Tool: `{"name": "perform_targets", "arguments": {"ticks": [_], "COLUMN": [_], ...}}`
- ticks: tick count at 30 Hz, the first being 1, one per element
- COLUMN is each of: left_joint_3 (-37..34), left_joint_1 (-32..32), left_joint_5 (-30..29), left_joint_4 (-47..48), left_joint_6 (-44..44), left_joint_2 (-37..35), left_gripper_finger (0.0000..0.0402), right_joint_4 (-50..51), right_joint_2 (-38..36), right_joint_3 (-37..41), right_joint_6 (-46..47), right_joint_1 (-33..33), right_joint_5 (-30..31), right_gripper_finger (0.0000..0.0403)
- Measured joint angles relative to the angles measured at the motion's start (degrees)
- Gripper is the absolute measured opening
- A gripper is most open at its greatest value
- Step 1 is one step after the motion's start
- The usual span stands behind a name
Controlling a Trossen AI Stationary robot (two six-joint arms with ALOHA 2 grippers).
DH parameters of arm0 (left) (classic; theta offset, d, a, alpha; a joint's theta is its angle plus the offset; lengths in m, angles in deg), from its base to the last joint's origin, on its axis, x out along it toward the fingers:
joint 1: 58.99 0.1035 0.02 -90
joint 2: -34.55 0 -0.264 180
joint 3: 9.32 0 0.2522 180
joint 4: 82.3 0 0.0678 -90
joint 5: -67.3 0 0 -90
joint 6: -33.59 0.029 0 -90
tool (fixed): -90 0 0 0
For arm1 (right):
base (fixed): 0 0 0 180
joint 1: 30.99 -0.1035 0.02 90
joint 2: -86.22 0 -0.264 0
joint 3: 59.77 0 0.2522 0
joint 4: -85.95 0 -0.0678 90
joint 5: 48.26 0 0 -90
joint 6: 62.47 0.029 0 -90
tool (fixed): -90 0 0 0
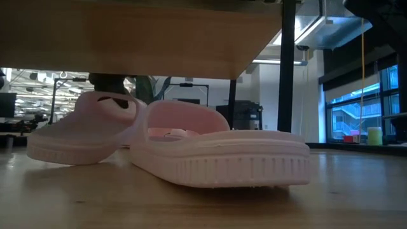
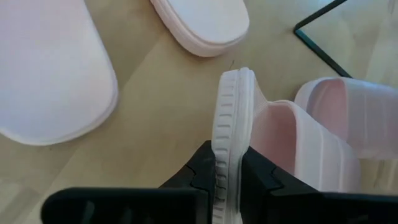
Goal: Pick and place slides into the shelf
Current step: Put the pink slide under the shelf
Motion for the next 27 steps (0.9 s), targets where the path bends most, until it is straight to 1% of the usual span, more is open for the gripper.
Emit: {"name": "perform_targets", "arguments": {"ticks": [7,14,20,25,27], "left_joint_3": [0.0,0.0,0.0,0.0,0.0], "left_joint_1": [-1.9,-4.6,-6.3,-7.5,-7.6], "left_joint_5": [0.0,0.4,0.6,-0.2,-0.7], "left_joint_4": [-0.2,-0.4,-0.4,-0.3,-0.3], "left_joint_6": [-3.6,-4.0,-4.2,-4.2,-4.2], "left_joint_2": [1.5,1.5,1.5,1.5,1.4], "left_gripper_finger": [0.0032,0.0032,0.0052,0.0057,0.0058], "right_joint_4": [1.0,1.0,1.0,1.0,1.0], "right_joint_2": [0.0,0.0,0.0,0.0,0.0], "right_joint_3": [0.0,0.0,0.0,0.0,0.0], "right_joint_6": [-1.4,-2.0,-2.0,-2.0,-2.0], "right_joint_1": [0.0,0.0,0.0,0.0,0.0], "right_joint_5": [0.5,0.5,0.5,0.5,1.4], "right_gripper_finger": [0.0259,0.0259,0.0259,0.0259,0.0259]}}
